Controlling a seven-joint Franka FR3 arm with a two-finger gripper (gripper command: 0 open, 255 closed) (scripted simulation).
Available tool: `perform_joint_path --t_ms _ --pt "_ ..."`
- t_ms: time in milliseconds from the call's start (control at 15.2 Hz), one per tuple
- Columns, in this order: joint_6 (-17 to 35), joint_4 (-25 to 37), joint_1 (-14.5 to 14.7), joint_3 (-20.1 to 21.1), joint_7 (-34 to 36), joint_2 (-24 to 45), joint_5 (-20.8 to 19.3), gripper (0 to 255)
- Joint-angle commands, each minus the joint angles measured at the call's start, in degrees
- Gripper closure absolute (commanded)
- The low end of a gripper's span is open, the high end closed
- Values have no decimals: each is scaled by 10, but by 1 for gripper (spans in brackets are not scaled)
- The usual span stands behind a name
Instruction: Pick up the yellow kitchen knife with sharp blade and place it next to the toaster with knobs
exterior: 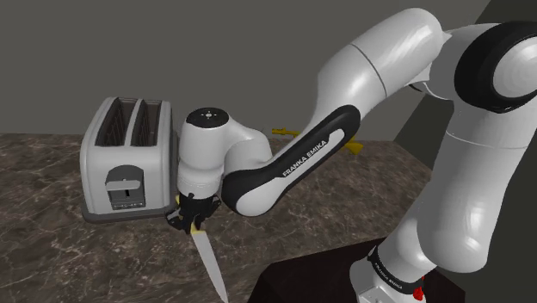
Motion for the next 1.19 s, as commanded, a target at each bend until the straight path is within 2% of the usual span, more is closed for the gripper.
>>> perform_joint_path --t_ms 0,132,660,726,1056,1122 --pt "12 0 7 -8 10 15 -15 255" --pt "28 1 15 -20 24 34 -34 255" --pt "28 1 16 -20 24 34 -34 255" --pt "28 1 15 -20 24 34 -34 0" --pt "28 1 16 -20 24 34 -34 0" --pt "15 -1 7 -9 13 16 -18 0"
